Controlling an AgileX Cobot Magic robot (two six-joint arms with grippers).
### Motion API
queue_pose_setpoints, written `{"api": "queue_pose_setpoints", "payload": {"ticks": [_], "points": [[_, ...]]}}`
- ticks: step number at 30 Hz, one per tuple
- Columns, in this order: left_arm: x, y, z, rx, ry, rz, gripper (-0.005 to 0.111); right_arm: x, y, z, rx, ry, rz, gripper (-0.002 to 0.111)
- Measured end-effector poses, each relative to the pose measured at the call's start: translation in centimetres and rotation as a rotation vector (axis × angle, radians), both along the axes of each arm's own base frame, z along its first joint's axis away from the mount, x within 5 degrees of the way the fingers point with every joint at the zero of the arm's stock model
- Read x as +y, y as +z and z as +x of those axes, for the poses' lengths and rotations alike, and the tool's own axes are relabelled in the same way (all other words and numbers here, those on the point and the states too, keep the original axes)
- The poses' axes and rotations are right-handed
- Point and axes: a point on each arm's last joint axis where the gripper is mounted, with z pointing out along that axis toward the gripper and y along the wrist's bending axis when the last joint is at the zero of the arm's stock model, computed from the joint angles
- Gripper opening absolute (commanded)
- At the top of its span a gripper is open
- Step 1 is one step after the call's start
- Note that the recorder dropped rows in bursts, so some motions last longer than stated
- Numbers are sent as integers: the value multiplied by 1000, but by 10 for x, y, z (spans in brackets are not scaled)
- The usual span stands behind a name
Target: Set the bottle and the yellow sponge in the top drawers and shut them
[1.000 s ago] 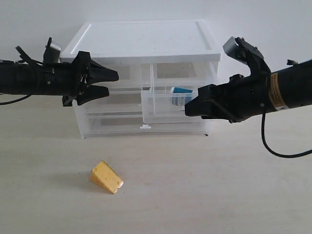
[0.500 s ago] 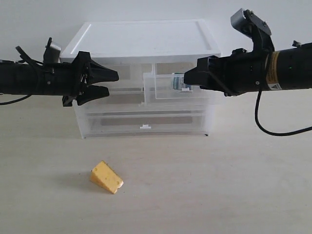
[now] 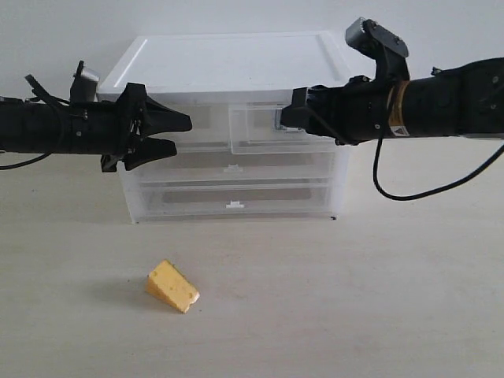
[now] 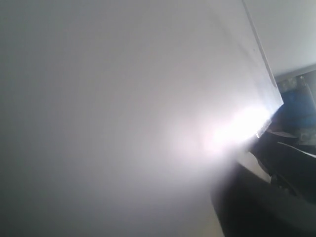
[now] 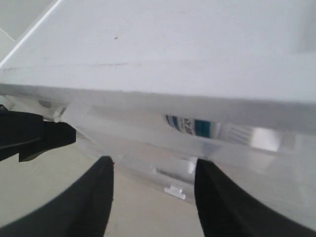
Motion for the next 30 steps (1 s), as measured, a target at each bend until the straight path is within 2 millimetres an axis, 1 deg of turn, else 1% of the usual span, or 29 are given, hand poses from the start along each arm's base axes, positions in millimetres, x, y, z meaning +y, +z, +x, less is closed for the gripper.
{"api": "queue_pose_setpoints", "payload": {"ticks": [4, 6, 11, 15, 19, 20, 24, 26, 28, 30], "points": [[0, 0, 0, -4, -1, 3, 61, 10, 9, 13, -43, -14, -9, 47], [0, 0, 0, -19, -6, 10, 61, 12, 8, 16, -46, -5, -14, 47], [1, 0, 0, -22, -8, 13, 61, 16, 9, 14, -42, 37, -28, 47], [2, 0, 0, -22, -6, 13, 61, 21, 11, 8, -17, 130, 0, 47], [2, 0, 0, -22, -7, 13, 60, 21, 3, 2, 37, 190, -82, 47], [2, 0, 0, -22, -7, 13, 59, 21, 2, 1, 51, 195, -94, 47], [3, -2, 1, -20, 3, 21, 36, 21, 1, 0, 64, 200, -95, 47], [5, -5, 2, -13, 10, 23, 27, 21, 1, 0, 64, 202, -99, 47], [9, -7, 3, -7, 15, 22, 23, 21, 1, 0, 64, 205, -100, 47], [11, -6, 3, -11, 15, 6, 22, 21, 1, 0, 65, 208, -98, 47]]}}
